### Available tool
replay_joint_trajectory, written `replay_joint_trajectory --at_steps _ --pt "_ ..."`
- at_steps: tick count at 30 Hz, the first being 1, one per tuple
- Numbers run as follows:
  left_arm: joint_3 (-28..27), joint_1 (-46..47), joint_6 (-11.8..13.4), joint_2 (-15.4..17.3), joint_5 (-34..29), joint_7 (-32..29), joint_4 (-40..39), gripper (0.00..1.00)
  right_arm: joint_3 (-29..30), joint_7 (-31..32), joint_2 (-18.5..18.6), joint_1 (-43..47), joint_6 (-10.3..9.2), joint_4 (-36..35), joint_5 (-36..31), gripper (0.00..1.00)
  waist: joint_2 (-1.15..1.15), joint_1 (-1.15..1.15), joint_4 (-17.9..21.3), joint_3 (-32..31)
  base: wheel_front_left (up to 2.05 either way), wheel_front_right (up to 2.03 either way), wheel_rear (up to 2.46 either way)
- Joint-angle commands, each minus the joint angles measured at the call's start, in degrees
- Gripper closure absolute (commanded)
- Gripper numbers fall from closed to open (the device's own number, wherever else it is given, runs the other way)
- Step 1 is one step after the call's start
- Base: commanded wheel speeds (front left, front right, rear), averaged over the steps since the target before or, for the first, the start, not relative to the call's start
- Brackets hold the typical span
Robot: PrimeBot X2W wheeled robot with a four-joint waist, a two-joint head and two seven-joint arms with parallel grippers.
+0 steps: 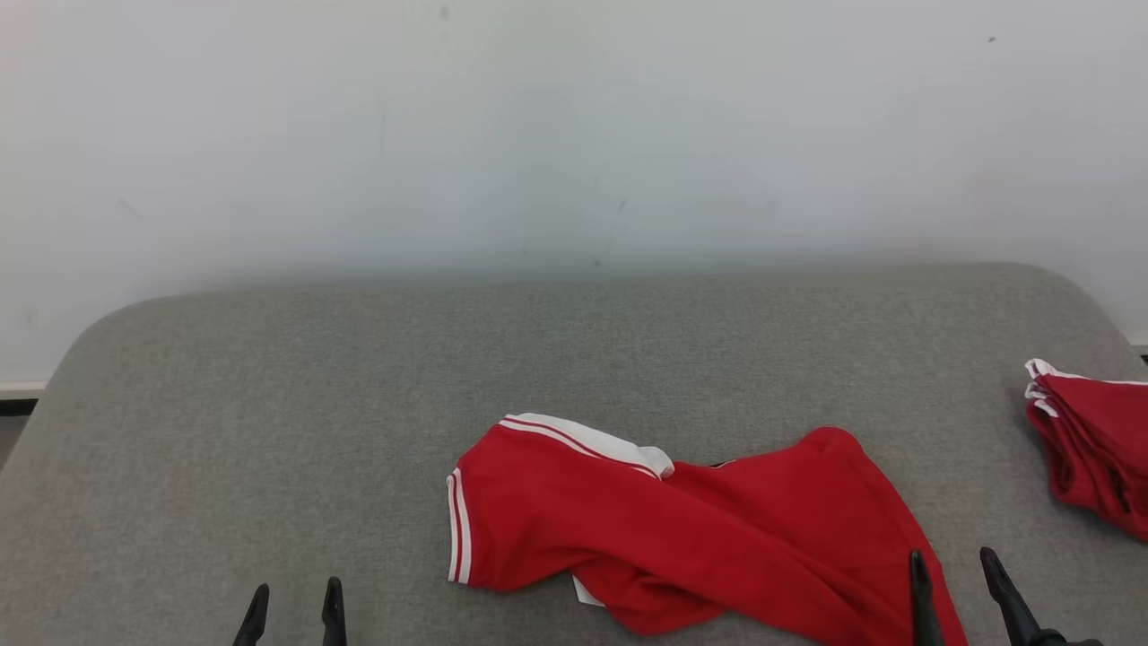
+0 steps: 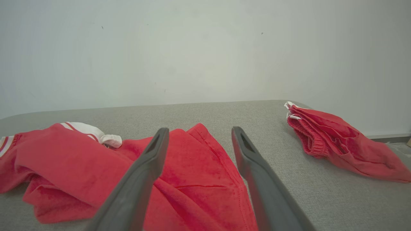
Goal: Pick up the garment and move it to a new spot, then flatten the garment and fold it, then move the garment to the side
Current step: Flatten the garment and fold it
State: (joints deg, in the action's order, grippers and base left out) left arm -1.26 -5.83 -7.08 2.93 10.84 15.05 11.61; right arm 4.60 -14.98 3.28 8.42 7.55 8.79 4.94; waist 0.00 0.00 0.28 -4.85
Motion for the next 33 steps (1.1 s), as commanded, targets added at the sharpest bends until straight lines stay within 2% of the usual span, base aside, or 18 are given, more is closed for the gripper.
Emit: replay_joint_trajectory --at_steps 1,13,19,27,33 --pt "0.02 0.48 -0.14 -0.08 0.19 0.17 0.14 0.0 -0.24 -0.25 -0.09 -0.08 -0.14 -0.03 0.34 0.0 0.0 0.0 0.62 0.04 0.0 0.0 0.0" --pt "-0.47 1.56 -0.26 -0.08 0.93 0.17 1.63 0.0 -1.69 -0.26 -0.31 -1.01 -0.14 0.21 1.17 0.0 0.0 0.0 2.49 1.46 0.0 0.0 0.0" --pt "1.27 7.36 -0.41 0.5 2.53 -1.24 7.72 0.0 -3.15 -0.27 -0.35 -2.0 -0.14 1.05 1.88 0.0 0.0 0.0 4.42 2.96 0.0 0.0 0.0" --pt "4.86 19.85 -0.39 2.36 6.74 -12.28 14.99 0.0 -4.62 -0.26 -0.38 -3.17 -0.14 1.34 1.85 0.0 0.0 0.0 8.58 5.09 0.0 0.0 0.0" --pt "4.93 25.34 -0.09 4.89 9.01 -21.5 20.78 0.0 -5.15 -0.26 -0.37 -3.98 -0.14 1.16 1.64 0.0 0.0 0.0 12.09 6.74 0.0 0.0 0.0"
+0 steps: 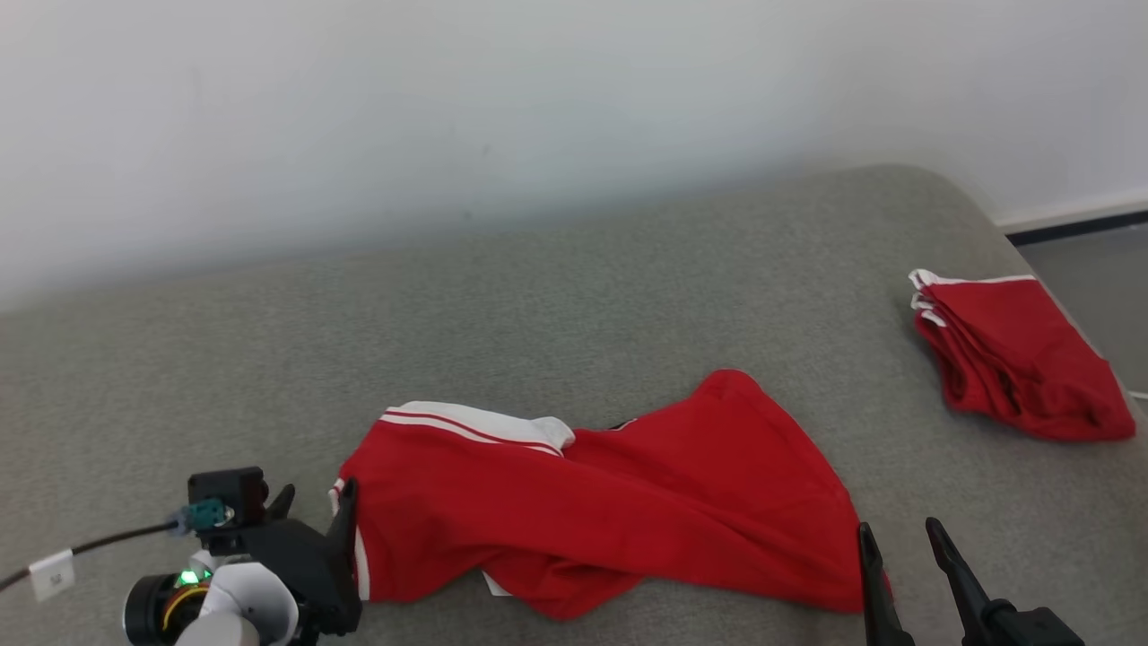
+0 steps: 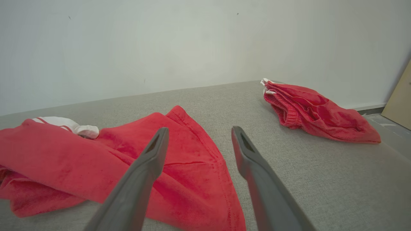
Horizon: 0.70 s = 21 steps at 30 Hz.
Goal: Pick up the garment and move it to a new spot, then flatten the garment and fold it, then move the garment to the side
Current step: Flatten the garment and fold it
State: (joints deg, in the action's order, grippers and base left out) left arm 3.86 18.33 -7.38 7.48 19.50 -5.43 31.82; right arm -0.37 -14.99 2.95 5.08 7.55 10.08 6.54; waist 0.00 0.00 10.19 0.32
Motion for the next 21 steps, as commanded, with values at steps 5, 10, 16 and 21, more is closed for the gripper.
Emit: replay_joint_trajectory --at_steps 5,10,16,21 --pt "-0.61 3.24 0.76 1.55 1.48 -5.8 2.76 0.0 -0.11 -0.25 -0.05 -0.91 -0.14 -0.43 0.21 0.0 0.0 0.0 4.22 2.86 0.0 0.0 0.0" --pt "-0.29 3.44 0.7 2.0 2.49 -7.3 2.34 0.55 0.13 -0.25 -0.05 -0.92 -0.14 -0.92 0.27 0.0 0.0 0.0 5.01 3.44 0.0 0.0 0.0" --pt "1.02 1.54 0.33 1.46 3.56 -6.37 0.71 1.0 0.57 -0.25 -0.07 -0.65 -0.14 -1.01 0.39 0.0 0.0 0.0 3.82 3.04 0.0 0.0 0.0" --pt "1.77 -1.48 0.03 0.77 6.11 -4.98 -3.87 1.0 0.7 -0.26 -0.07 -0.21 -0.14 -1.19 0.12 0.0 0.0 0.0 1.6 2.32 0.0 0.0 0.0"
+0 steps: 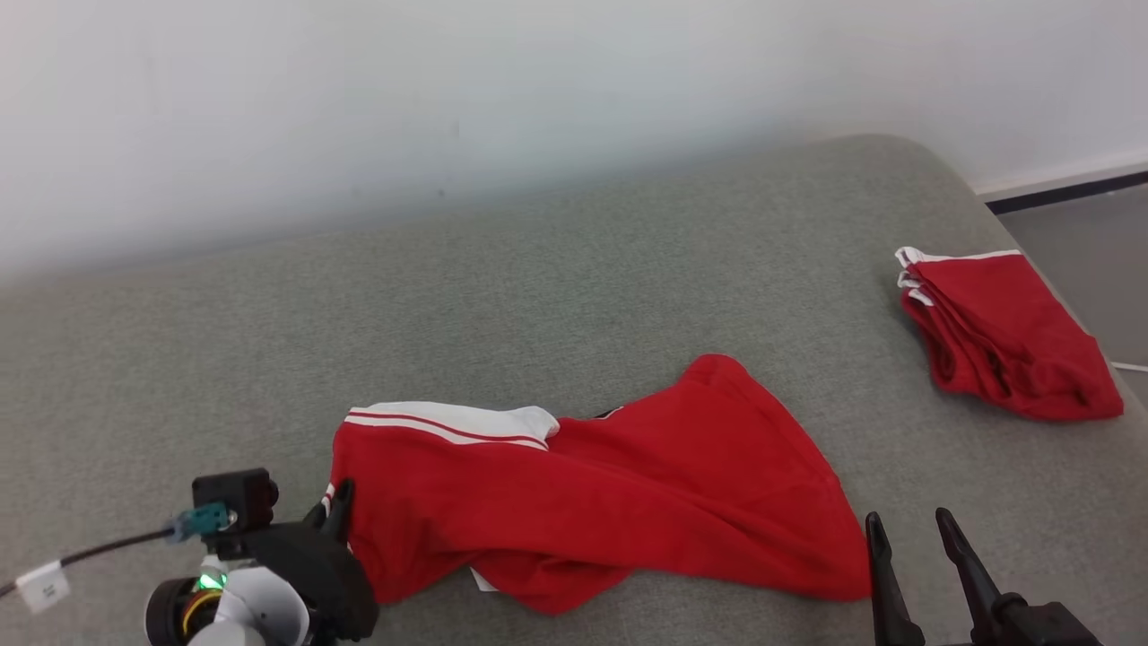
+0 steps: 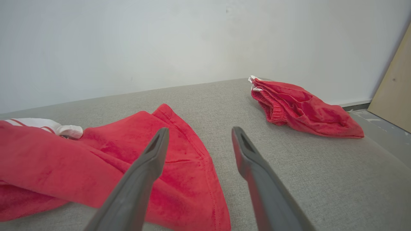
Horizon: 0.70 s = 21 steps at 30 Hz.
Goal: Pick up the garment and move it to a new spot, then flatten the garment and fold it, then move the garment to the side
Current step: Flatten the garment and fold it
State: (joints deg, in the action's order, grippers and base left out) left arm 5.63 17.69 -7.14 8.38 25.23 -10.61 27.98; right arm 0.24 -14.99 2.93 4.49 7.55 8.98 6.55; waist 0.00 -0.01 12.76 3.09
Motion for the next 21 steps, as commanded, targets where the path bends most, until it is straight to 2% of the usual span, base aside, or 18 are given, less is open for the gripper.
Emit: replay_joint_trajectory --at_steps 1,7,12,16,21 --pt "-0.08 -1.89 -0.28 -0.32 1.36 0.56 -1.44 1.0 0.08 -0.26 -0.05 0.47 -0.14 -0.16 0.01 0.0 0.0 0.01 -1.46 -0.56 0.0 0.0 0.0" --pt "0.77 -11.61 -0.3 -1.08 8.45 -2.51 -13.02 1.0 0.16 -0.26 -0.06 0.65 -0.14 -0.32 0.14 0.0 0.0 0.01 -4.15 -0.36 0.0 0.0 0.0" --pt "1.62 -19.07 -0.35 0.54 12.85 -6.11 -22.11 1.0 0.41 -0.26 -0.05 0.15 -0.14 -0.54 0.45 0.0 0.0 0.01 -5.83 0.63 0.0 0.0 0.0" --pt "2.3 -23.48 -0.35 2.12 15.36 -9.41 -25.88 1.0 0.31 -0.26 -0.05 -0.28 -0.14 -0.36 0.49 0.0 0.0 0.01 -6.34 1.0 0.0 0.0 0.0" --pt "3.09 -26.98 0.69 4.34 14.75 -13.28 -28.0 1.0 -0.06 -0.26 -0.04 -0.81 -0.14 -0.21 0.64 0.0 0.0 0.01 -6.17 1.23 0.0 0.0 0.0"
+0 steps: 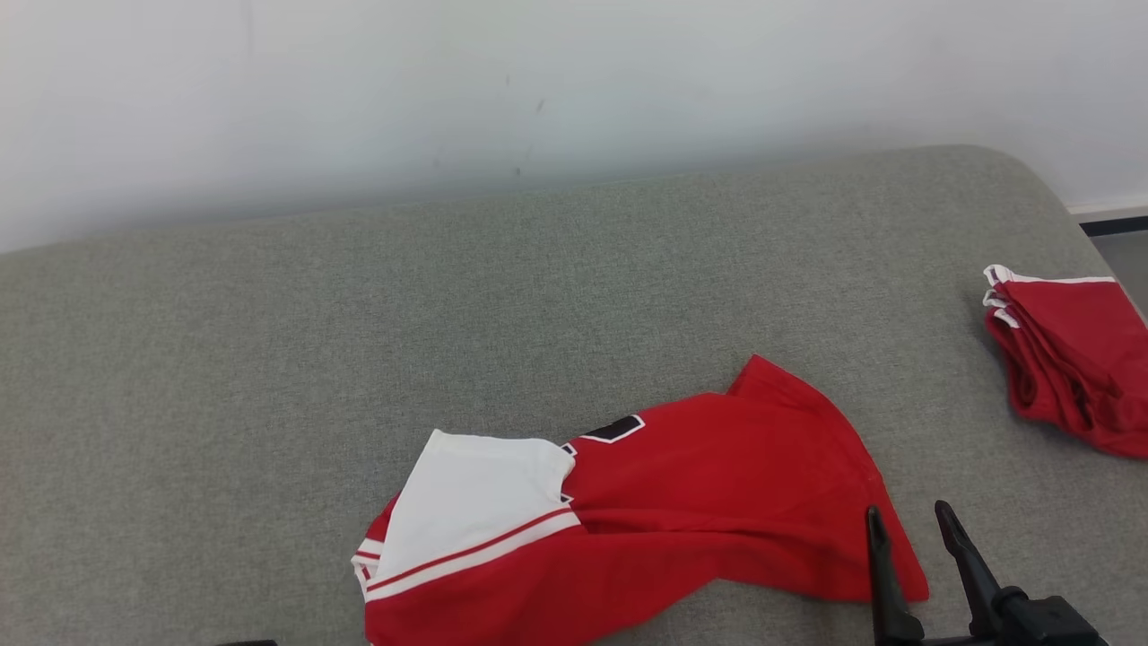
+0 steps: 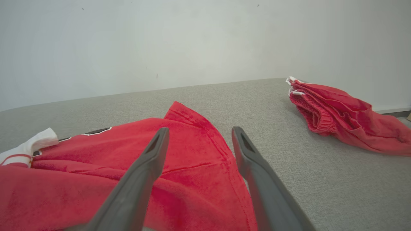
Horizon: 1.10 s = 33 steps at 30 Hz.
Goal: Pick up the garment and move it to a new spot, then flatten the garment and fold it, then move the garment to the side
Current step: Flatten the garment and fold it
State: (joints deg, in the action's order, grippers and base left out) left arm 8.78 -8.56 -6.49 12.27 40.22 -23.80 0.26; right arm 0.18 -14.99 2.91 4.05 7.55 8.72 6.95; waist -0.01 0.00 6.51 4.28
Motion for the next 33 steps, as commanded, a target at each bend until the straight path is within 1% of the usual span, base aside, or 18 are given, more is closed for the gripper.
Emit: replay_joint_trajectory --at_steps 1,6,10,12,16,22,23,24,25,29,33 --pt "-0.06 -1.27 0.58 0.96 -0.6 -0.56 -0.5 1.0 0.01 -0.26 -0.02 -0.46 -0.14 0.08 0.26 0.0 0.01 0.0 0.14 0.09 0.0 0.0 0.0" --pt "0.12 -3.17 2.45 2.73 -3.8 -0.49 -0.91 1.0 0.31 -0.26 -0.02 -0.49 -0.14 0.27 0.51 0.0 0.01 0.0 0.54 0.29 0.0 0.0 0.0" --pt "1.03 -2.91 2.98 3.19 -6.19 0.87 1.13 1.0 0.46 -0.26 -0.03 -0.53 -0.14 0.31 0.58 0.0 0.01 0.0 0.65 0.31 0.0 0.0 0.0" --pt "1.43 -2.04 3.12 3.43 -7.83 2.19 2.53 1.0 0.42 -0.26 -0.03 -0.55 -0.14 0.26 0.7 0.0 0.01 0.0 0.67 0.24 0.0 0.0 0.0" --pt "1.52 -0.31 5.13 4.23 -12.38 6.3 6.0 1.0 0.26 -0.26 -0.03 -0.72 -0.14 0.48 0.91 0.0 0.01 0.0 0.74 0.03 0.0 0.0 0.0" --pt "1.43 1.07 7.01 4.25 -15.07 9.65 10.02 1.0 0.12 -0.26 -0.03 -0.57 -0.14 0.7 1.1 0.0 0.01 0.0 0.87 -0.36 0.0 0.0 0.0" --pt "1.12 1.46 7.4 4.33 -15.3 10.64 10.45 0.85 0.14 -0.26 -0.03 -0.52 -0.14 0.74 1.12 0.0 0.01 0.0 0.88 -0.42 0.0 0.0 0.0" --pt "1.02 1.58 7.67 4.1 -15.2 11.27 10.9 0.22 0.22 -0.26 -0.03 -0.45 -0.14 0.75 1.13 0.0 0.01 0.0 0.87 -0.5 0.0 0.0 0.0" --pt "0.94 1.65 7.93 4.02 -15.42 11.87 11.29 0.0 0.34 -0.26 -0.03 -0.35 -0.14 0.75 1.15 0.0 0.01 0.0 0.81 -0.63 0.0 0.0 0.0" --pt "0.19 2.26 8.44 3.89 -15.72 14.88 11.71 0.0 0.72 -0.26 -0.03 0.25 -0.14 0.86 1.15 0.0 0.01 0.0 0.37 -1.24 0.0 0.0 0.0" --pt "-1.3 2.17 8.71 3.12 -15.38 20.89 11.18 0.0 0.85 -0.26 -0.03 0.71 -0.14 1.03 0.85 0.0 0.01 0.0 -0.34 -2.32 0.0 0.0 0.0"
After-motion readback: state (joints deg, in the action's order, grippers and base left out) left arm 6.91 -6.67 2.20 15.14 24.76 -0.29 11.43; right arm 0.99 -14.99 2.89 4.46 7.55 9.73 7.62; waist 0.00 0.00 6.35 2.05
